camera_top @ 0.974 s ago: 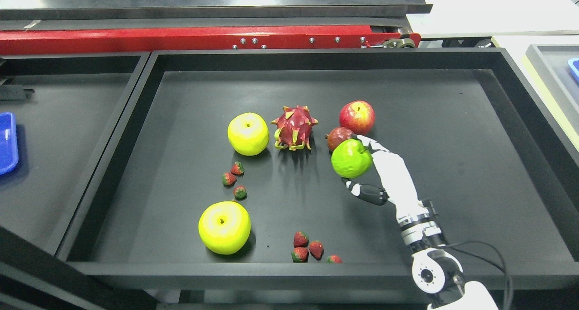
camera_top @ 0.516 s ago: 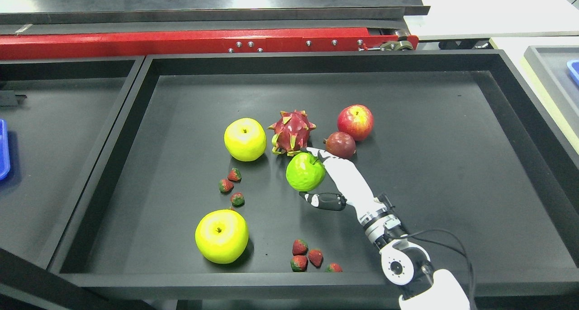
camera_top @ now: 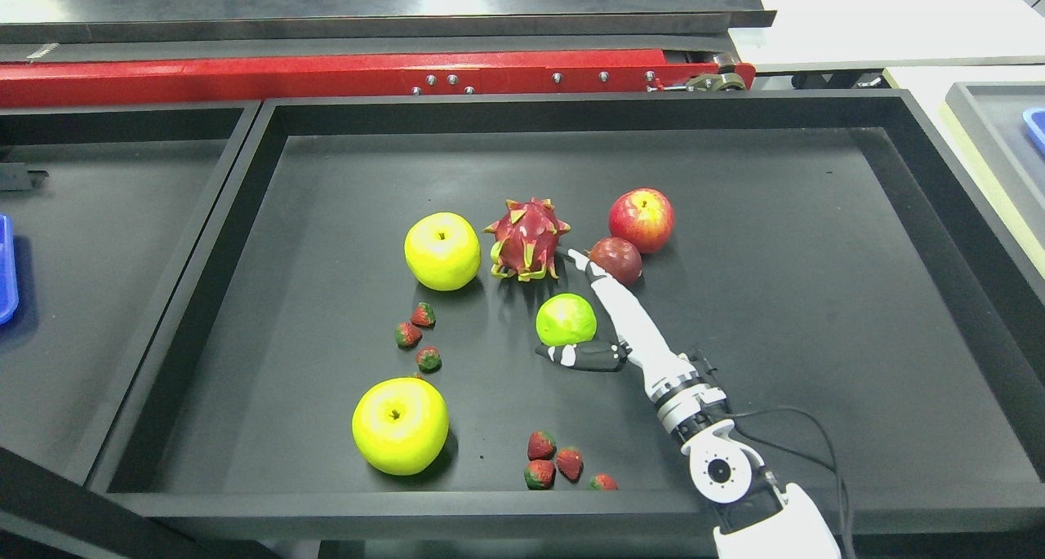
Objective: Place green apple on left shelf middle layer
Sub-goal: 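Open the right hand and withdraw it from the apple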
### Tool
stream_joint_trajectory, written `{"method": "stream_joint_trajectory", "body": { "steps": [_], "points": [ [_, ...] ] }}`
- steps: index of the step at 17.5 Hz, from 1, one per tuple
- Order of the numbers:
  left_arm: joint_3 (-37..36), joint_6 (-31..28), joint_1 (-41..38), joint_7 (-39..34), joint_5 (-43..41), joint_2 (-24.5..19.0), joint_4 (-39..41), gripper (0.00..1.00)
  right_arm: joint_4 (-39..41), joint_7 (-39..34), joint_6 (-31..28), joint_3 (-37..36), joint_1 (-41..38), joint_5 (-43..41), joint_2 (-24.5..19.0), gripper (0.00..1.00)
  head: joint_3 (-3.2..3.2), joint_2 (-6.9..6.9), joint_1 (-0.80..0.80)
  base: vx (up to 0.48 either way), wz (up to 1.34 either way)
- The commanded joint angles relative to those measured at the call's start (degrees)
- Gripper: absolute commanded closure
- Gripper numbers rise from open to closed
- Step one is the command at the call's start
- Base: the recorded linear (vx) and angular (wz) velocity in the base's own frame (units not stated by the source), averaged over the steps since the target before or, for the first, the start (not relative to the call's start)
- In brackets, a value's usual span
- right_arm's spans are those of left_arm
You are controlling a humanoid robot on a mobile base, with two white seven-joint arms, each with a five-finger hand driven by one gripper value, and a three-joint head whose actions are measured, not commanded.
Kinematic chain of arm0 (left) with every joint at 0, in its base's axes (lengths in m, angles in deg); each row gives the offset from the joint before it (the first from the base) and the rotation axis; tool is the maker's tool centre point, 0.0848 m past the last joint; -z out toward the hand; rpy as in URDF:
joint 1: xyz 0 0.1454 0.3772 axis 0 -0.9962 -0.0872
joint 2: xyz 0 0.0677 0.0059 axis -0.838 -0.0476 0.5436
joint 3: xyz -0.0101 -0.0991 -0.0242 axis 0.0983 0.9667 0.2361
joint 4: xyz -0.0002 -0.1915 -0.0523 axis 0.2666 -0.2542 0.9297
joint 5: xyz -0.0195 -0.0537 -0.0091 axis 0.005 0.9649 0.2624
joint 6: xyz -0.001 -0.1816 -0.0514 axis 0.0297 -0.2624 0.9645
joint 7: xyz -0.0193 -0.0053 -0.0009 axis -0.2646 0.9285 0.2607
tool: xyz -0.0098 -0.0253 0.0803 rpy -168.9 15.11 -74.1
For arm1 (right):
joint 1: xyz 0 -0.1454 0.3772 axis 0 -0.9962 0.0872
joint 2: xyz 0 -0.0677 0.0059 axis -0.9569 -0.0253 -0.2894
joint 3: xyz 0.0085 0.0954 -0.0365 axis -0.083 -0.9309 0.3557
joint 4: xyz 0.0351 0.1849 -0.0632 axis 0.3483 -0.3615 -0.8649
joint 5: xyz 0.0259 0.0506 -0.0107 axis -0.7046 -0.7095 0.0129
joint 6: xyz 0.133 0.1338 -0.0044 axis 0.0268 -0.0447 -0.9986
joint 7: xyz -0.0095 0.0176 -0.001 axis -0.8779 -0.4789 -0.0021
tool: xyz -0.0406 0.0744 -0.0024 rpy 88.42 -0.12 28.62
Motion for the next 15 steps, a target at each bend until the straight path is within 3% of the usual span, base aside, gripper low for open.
{"method": "stream_joint_trajectory", "body": {
  "steps": [1, 5, 15],
  "points": [
    [0.0, 0.0, 0.0, 0.0, 0.0, -1.0, 0.0, 0.00, -0.8, 0.6, 2.5, -8.9, -4.2, -27.6, -0.2, 0.00, 0.00, 0.00, 0.00, 0.000, 0.00],
    [0.0, 0.0, 0.0, 0.0, 0.0, -1.0, -0.1, 0.00, 0.4, 0.5, 7.9, -7.6, -10.8, -29.7, -0.2, 0.00, 0.00, 0.00, 0.00, 0.000, 0.00],
    [0.0, 0.0, 0.0, 0.0, 0.0, -1.0, 0.0, 0.00, 1.5, 0.5, 7.3, -5.4, -12.2, -29.8, -0.2, 0.00, 0.00, -0.01, 0.00, 0.000, 0.00]
  ]
}}
